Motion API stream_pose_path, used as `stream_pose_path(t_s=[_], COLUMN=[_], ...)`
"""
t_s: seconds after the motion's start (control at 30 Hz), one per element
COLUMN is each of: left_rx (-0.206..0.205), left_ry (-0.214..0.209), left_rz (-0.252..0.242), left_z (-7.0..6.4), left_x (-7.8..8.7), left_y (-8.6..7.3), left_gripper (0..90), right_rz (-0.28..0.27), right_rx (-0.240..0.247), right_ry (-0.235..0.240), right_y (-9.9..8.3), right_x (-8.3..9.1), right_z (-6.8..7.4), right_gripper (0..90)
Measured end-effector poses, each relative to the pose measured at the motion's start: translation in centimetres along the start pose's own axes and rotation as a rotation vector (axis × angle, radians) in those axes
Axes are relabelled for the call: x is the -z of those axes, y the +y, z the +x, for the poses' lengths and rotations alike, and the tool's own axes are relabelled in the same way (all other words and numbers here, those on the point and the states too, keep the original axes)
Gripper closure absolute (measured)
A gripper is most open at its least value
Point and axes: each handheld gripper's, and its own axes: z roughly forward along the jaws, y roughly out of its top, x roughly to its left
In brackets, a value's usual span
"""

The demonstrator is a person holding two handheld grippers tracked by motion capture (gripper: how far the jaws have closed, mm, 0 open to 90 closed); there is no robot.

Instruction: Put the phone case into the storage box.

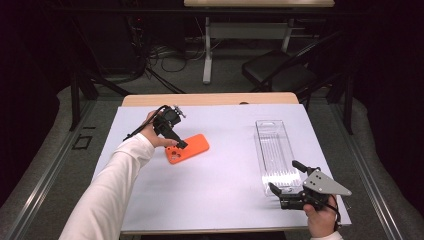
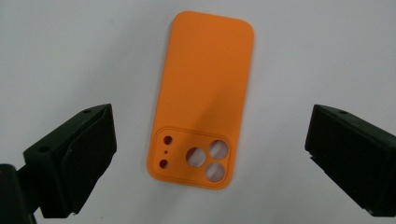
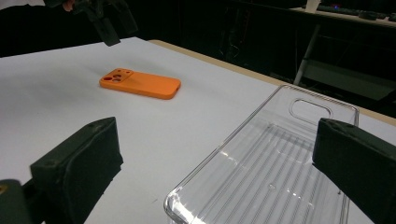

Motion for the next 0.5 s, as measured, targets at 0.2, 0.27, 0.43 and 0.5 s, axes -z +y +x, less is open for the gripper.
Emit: stream_pose_path(t_s=[0.2,0.27,0.43,0.5], left_rx=[0.01,0.013,0.021,0.021], left_ry=[0.002,0.004,0.001,-0.001], left_rz=[0.007,0.015,0.007,0.006], left_z=[0.8,1.0,1.4,1.4], left_x=[-0.4,-0.5,-0.6,-0.7], left_y=[-0.1,-0.1,0.0,0.1], left_gripper=[4.1,4.9,5.0,5.0], right_rz=[0.001,0.002,0.0,0.0], right_rx=[-0.002,0.001,0.002,0.001], right_ry=[0.002,0.002,0.002,0.002], right_y=[0.0,0.0,-0.1,-0.1], right_x=[0.0,0.0,0.0,0.0], right_z=[0.0,0.0,0.0,0.0], right_gripper=[0.5,0.5,0.6,0.6])
